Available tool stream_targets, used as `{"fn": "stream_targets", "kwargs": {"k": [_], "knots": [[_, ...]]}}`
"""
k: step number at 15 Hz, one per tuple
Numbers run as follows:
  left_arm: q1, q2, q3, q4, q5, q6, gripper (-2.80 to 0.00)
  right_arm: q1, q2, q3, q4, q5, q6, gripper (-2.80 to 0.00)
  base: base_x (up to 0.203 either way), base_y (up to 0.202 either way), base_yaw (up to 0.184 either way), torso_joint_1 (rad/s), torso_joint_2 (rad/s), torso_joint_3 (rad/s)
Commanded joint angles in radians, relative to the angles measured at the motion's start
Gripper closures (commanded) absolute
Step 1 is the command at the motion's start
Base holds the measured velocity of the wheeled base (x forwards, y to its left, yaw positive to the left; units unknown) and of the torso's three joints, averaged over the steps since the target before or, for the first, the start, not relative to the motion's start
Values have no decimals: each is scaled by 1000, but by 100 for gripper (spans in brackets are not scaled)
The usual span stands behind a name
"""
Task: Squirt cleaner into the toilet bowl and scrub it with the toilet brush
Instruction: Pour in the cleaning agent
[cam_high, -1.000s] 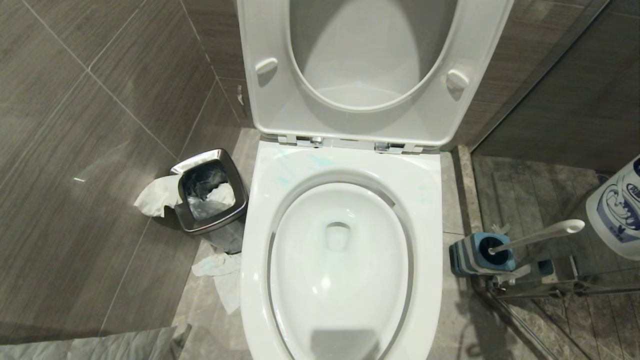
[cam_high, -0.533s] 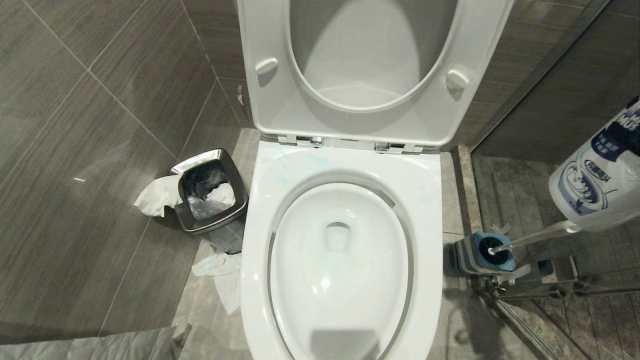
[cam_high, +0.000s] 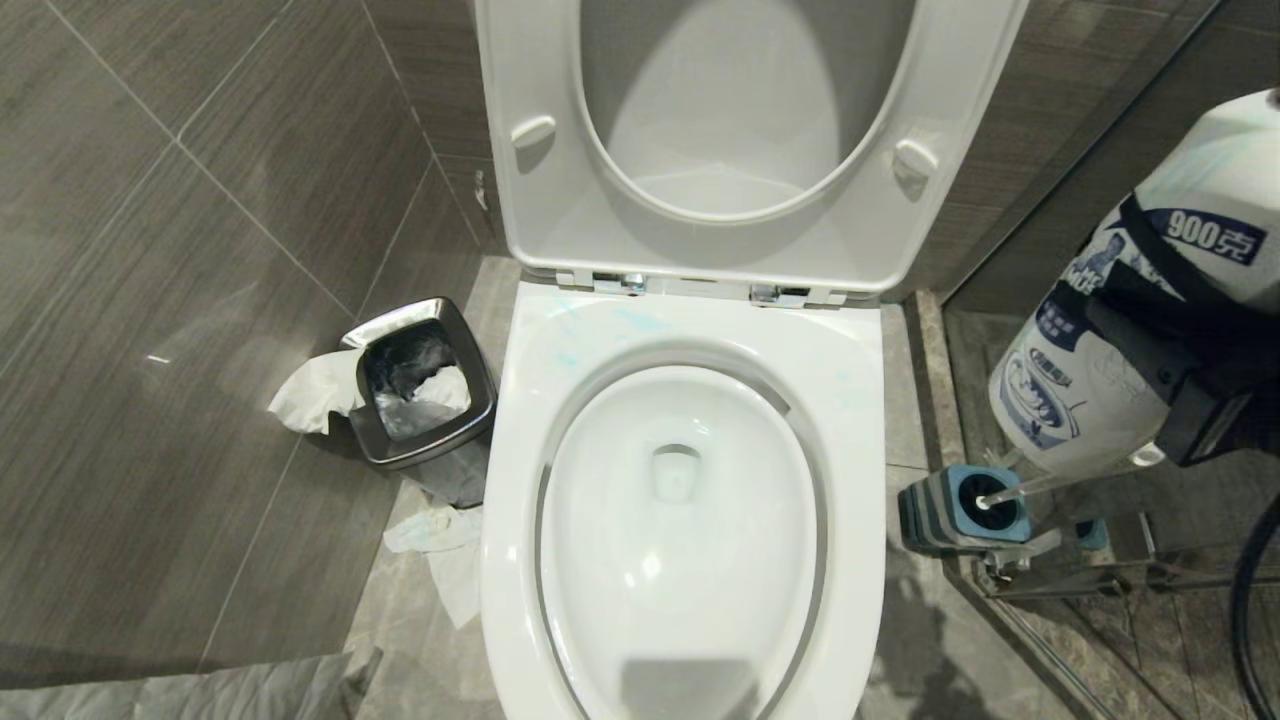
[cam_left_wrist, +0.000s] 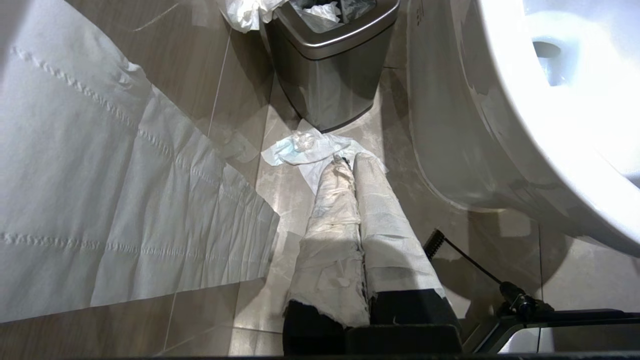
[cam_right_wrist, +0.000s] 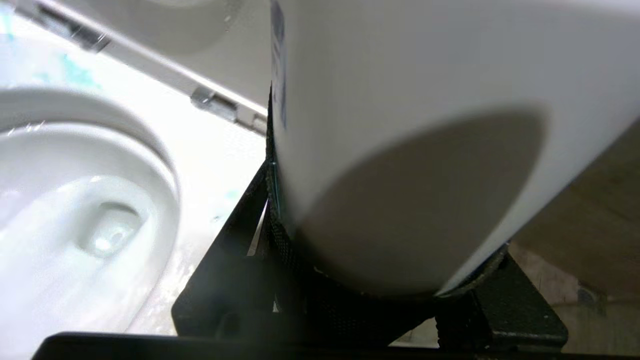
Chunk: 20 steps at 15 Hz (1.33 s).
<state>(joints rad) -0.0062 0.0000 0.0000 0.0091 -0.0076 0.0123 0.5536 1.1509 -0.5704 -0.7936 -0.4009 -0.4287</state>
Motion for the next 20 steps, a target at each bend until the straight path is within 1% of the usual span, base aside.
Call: {"fn": "stream_targets", "kwargs": {"k": [1, 5, 9, 12, 15, 20], "knots": [[0, 2, 2, 0, 1, 0, 0, 23, 49, 1, -5, -2, -18, 0, 0, 0, 0, 2, -1, 28], [0, 2, 2, 0, 1, 0, 0, 42, 86, -21, -6, -6, -37, 0, 0, 0, 0, 4, 0, 155], [0, 2, 2, 0, 1, 0, 0, 100, 130, -60, -5, -112, -52, 0, 0, 0, 0, 3, -1, 201], [0, 2, 2, 0, 1, 0, 0, 100, 154, -64, -5, -123, -85, 0, 0, 0, 0, 2, 1, 204], [0, 2, 2, 1, 1, 0, 0, 100, 200, -106, -5, -179, -87, 0, 0, 0, 0, 1, 1, 200], [0, 2, 2, 1, 0, 0, 0, 100, 273, -158, -4, -185, -88, 0, 0, 0, 0, 3, 4, 203]]}}
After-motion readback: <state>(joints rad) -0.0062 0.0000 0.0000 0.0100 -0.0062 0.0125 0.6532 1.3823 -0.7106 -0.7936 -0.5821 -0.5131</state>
